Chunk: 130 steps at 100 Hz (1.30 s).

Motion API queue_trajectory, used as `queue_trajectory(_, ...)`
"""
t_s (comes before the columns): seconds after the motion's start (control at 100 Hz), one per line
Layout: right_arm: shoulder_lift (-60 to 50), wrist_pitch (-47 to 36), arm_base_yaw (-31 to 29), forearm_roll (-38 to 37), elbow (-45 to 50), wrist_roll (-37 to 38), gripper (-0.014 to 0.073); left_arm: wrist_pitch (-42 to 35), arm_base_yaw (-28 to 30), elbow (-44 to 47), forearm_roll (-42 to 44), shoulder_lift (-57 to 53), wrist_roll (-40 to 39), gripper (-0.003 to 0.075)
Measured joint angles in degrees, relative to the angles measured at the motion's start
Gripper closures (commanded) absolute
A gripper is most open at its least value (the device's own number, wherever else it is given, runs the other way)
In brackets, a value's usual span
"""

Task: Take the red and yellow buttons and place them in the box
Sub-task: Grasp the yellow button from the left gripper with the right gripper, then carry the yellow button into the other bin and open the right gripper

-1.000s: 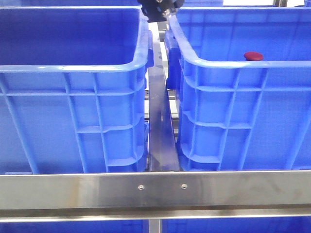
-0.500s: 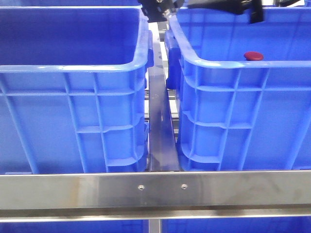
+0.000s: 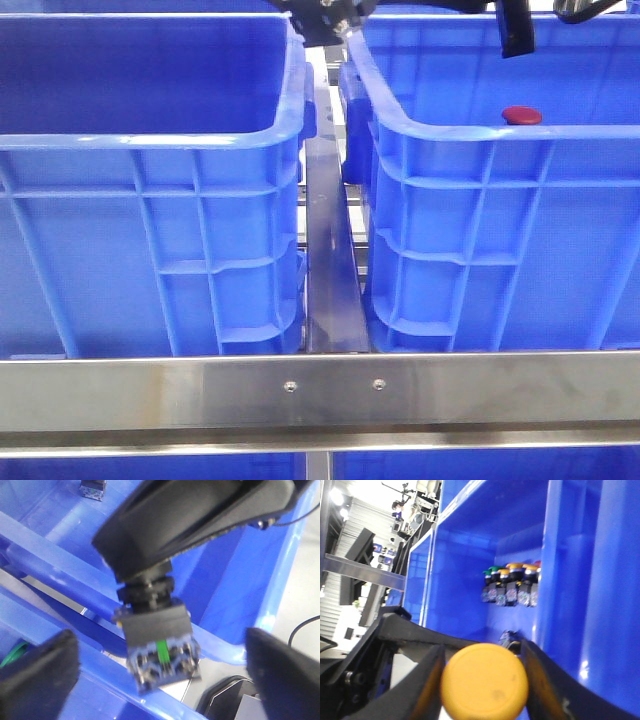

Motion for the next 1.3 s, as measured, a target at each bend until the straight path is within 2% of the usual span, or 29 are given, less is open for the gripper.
queue_trajectory(0.21,-1.53,-1.04,-6.8,-0.15,-1.89,-11.69,0.0371,0.28,0.0,0.0,0.0,0.0,0.0,0.005)
queue_trajectory(0.47,-2.99,-6.4,-14.0,-0.38,-2.42,-33.87,0.0371,0.36,0.0,0.0,0.0,0.0,0.0,0.005)
queue_trajectory(0.73,-2.99,-22.02,-14.74,-0.32,-2.42,-49.92,0.0371,0.42,0.0,0.0,0.0,0.0,0.03,0.005)
queue_trajectory(1.01,3.64,-35.99,-14.9,1.3,-2.42,-52.43,0.0371,0.42,0.0,0.0,0.0,0.0,0.03,0.005)
queue_trajectory(1.3,13.44,-39.63,-14.93,2.13,-7.6,-52.55,0.0371,0.42,0.0,0.0,0.0,0.0,0.03,0.005)
